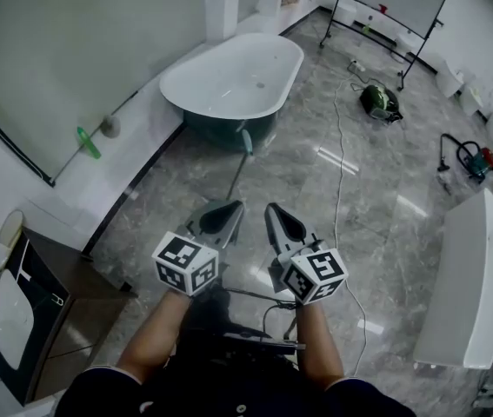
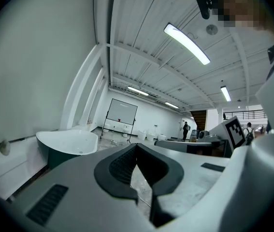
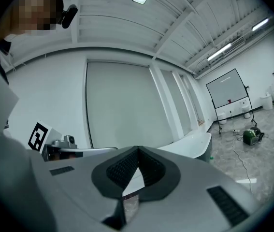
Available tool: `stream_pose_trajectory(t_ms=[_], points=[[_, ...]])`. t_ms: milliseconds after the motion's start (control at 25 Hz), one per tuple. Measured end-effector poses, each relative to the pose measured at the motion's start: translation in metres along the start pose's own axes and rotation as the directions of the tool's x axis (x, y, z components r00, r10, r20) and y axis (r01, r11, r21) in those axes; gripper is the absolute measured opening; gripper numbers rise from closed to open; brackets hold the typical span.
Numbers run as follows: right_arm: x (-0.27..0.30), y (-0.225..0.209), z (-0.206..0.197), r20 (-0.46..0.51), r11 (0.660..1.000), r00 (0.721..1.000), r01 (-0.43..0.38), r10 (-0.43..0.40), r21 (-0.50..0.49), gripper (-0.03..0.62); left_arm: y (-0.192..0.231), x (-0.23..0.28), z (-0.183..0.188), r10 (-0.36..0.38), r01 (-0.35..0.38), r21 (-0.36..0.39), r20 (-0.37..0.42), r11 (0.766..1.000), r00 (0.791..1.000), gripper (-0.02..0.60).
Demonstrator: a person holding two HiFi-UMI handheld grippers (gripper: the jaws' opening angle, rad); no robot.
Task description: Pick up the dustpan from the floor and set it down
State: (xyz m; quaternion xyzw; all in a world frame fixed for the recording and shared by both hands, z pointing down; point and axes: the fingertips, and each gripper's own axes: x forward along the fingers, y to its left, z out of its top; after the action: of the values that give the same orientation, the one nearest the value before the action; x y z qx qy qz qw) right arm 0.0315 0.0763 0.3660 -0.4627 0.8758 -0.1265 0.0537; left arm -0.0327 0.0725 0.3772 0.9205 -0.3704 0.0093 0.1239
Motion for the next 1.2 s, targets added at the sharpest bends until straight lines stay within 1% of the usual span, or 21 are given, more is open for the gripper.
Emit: stream_pose_trajectory(t_ms=[160, 320, 520, 680, 840, 1000, 1200], points=[[0.047, -0.011, 0.008, -0.022, 1.0, 1.0, 0.017, -0.017, -0.023, 0.006, 0.044, 0.022, 0.015, -0.017, 0.017, -0.006, 0.005, 1.0, 1.0, 0.014], [0.088, -0.02, 0.018, -0.025, 0.998, 0.999, 0.041, -0.042, -0.036, 0.006, 0.079, 0.041, 0.029, -0.052, 0.052, -0.002, -0.001, 0.999, 0.999, 0.014], [0.127, -0.032, 0.033, -0.015, 0.996, 0.997, 0.072, -0.073, -0.045, 0.006, 0.111, 0.062, 0.046, -0.09, 0.09, 0.002, -0.009, 0.996, 0.996, 0.014], [0.144, -0.044, 0.041, -0.007, 0.995, 0.996, 0.088, -0.089, -0.051, 0.006, 0.123, 0.079, 0.054, -0.113, 0.113, 0.008, -0.01, 0.994, 0.994, 0.014], [0.154, -0.054, 0.044, -0.004, 0.995, 0.996, 0.086, -0.086, -0.051, 0.006, 0.13, 0.091, 0.057, -0.116, 0.116, 0.006, -0.008, 0.993, 0.993, 0.014], [0.163, -0.064, 0.049, -0.002, 0.997, 0.998, 0.058, -0.058, -0.046, 0.006, 0.133, 0.103, 0.059, -0.097, 0.097, 0.006, -0.007, 0.995, 0.995, 0.014], [0.17, -0.076, 0.058, 0.006, 0.998, 1.0, 0.005, -0.005, -0.059, 0.006, 0.132, 0.115, 0.063, -0.053, 0.053, 0.02, -0.001, 0.998, 0.999, 0.014]])
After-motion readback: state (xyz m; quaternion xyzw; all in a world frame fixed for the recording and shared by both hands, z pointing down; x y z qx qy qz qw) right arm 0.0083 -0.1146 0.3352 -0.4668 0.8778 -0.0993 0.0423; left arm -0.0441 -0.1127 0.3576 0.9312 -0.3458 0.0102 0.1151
